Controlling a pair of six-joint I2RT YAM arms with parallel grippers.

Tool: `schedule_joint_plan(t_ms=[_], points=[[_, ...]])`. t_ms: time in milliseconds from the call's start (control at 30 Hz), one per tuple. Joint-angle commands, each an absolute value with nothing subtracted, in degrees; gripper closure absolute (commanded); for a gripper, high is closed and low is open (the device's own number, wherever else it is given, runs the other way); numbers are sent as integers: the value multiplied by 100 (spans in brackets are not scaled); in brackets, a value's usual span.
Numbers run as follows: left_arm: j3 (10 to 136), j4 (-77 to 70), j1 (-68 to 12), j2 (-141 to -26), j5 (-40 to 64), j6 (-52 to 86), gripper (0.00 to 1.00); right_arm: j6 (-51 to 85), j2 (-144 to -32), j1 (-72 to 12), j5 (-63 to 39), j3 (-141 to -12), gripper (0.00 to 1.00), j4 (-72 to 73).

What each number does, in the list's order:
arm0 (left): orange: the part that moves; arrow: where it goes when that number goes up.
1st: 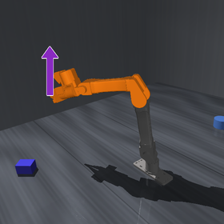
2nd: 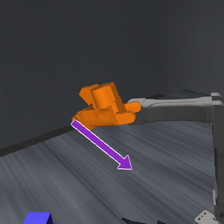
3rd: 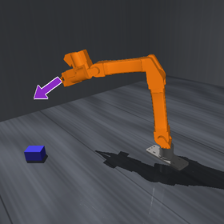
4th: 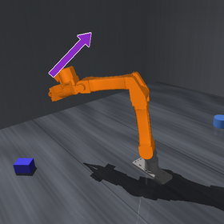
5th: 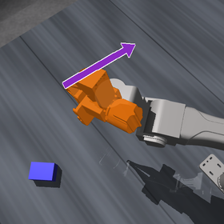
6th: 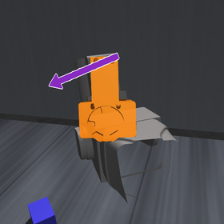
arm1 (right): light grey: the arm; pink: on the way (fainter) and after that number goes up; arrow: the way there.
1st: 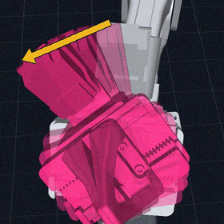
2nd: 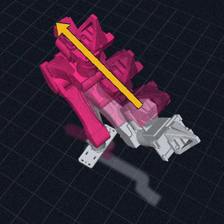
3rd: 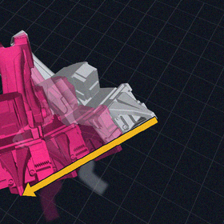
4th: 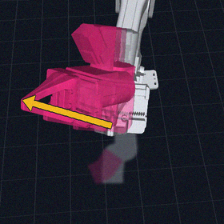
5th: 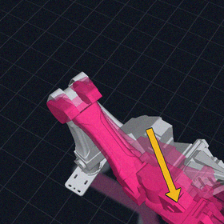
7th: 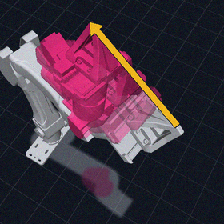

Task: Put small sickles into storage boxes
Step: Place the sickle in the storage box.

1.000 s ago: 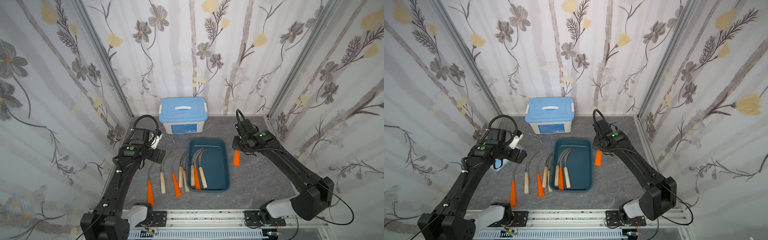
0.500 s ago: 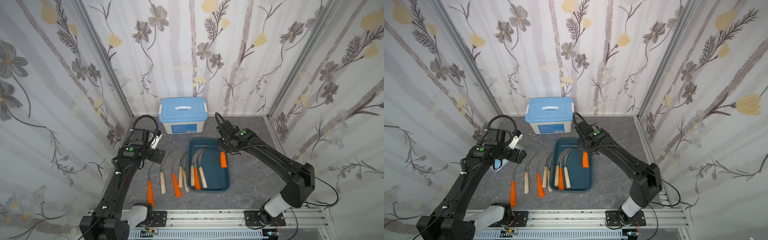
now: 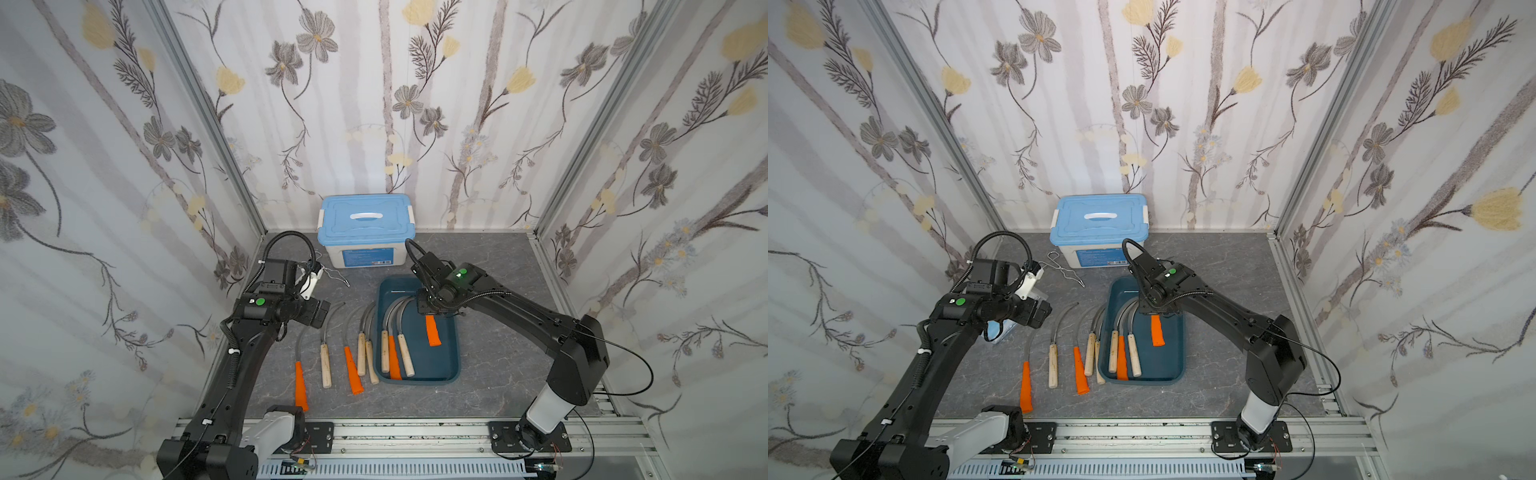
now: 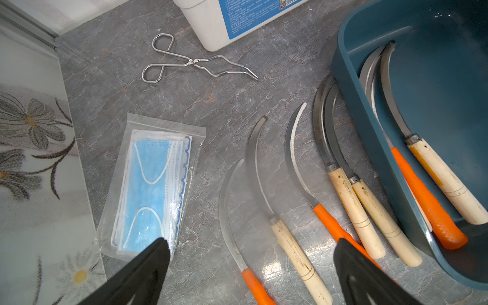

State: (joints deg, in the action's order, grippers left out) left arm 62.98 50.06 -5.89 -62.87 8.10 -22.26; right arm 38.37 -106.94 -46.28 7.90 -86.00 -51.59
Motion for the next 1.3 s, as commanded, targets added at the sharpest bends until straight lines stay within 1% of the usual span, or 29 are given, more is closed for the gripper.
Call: schedule_joint_plan(t_ms=[0,500,767,1267], points=[[6291,5069,-589,-6251,782,-2221,0,3948,-10786,-4730,688,-8667,80,-4885],[6202,5111,-589,-6116,721,-2285,0,3984,-11457,-5134,85,-8885,80,-4604],[6161,5060,-589,-6088,729,-2250,0,4001,-11682,-5303,-9,-8886,80,-4562],[6078,5063,-589,-5999,718,-2303,0,4042,-12030,-5406,-360,-8886,80,-4517]])
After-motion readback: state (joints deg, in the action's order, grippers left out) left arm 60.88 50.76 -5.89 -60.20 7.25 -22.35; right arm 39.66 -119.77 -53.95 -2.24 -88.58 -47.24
